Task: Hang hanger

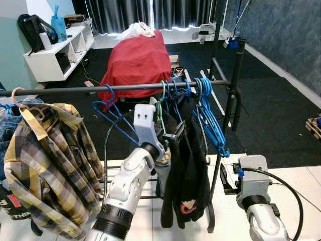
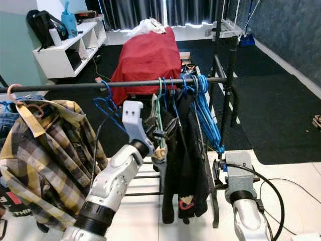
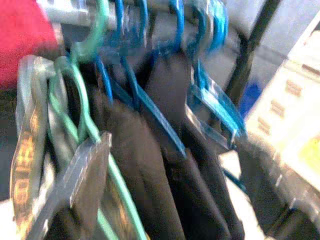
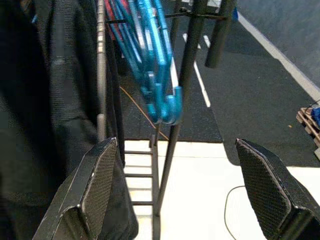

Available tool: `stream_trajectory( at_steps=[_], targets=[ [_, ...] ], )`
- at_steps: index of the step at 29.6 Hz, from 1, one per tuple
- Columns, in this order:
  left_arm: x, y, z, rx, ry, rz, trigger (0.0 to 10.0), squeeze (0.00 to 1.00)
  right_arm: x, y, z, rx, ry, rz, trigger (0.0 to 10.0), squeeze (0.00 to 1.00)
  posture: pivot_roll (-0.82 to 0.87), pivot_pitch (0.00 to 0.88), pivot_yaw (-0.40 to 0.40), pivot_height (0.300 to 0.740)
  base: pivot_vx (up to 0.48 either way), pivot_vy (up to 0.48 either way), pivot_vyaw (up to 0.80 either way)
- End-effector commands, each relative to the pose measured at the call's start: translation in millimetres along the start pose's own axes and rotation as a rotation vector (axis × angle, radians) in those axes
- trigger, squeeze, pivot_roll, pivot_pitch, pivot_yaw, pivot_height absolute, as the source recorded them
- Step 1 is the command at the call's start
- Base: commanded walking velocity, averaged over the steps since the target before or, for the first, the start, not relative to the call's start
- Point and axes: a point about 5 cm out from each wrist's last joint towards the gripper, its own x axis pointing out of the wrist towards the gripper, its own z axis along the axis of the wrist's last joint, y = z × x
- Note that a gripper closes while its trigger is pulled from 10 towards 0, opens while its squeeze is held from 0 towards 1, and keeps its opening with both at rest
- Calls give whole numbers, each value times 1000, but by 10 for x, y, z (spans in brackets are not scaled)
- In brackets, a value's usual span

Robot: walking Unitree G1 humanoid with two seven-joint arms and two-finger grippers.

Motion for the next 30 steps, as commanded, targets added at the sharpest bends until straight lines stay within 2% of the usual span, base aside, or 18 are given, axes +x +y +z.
stream_trajectory(
  at_steps=[1,2,6,10,16,20,21,22,23,26,30],
  targets=[
    [155,-220,38,-32,-22,-6,10000,0,-30,22,15,-1,0,-5,10000,0,-220,49,88,740,0,0,0],
    [165,-187,4,-7,-6,29,10000,0,-38,28,17,0,-1,-6,10000,0,-221,49,89,740,0,0,0],
    [172,-168,-27,10,4,53,10000,0,-42,32,19,0,-1,-6,10000,0,-222,49,89,740,0,0,0],
    [159,-175,-171,75,57,101,10000,0,-50,48,23,1,-2,-4,10000,0,-223,51,94,740,0,0,0],
    [160,-325,-296,84,79,57,10000,0,-56,63,30,6,-4,-8,10000,0,-224,55,99,740,0,0,0],
    [160,-341,-305,85,81,53,10000,0,-57,64,30,7,-4,-8,10000,0,-224,55,99,740,0,0,0],
    [159,-420,-325,70,82,26,10000,0,-58,67,31,8,-4,-9,10000,0,-225,57,101,740,0,0,0],
    [159,-420,-325,70,82,26,10000,0,-58,67,31,8,-4,-9,10000,0,-225,57,101,740,0,0,0],
    [157,-492,-338,58,82,4,10000,0,-59,69,32,10,-4,-10,10000,0,-225,57,101,740,0,0,0],
    [150,-576,-364,61,88,-19,10000,0,-62,71,35,13,-4,-13,10000,0,-227,59,104,740,0,0,0],
    [146,-569,-406,104,117,-14,10000,0,-65,73,38,14,-5,-16,10000,0,-228,61,104,740,0,0,0]
  ],
)
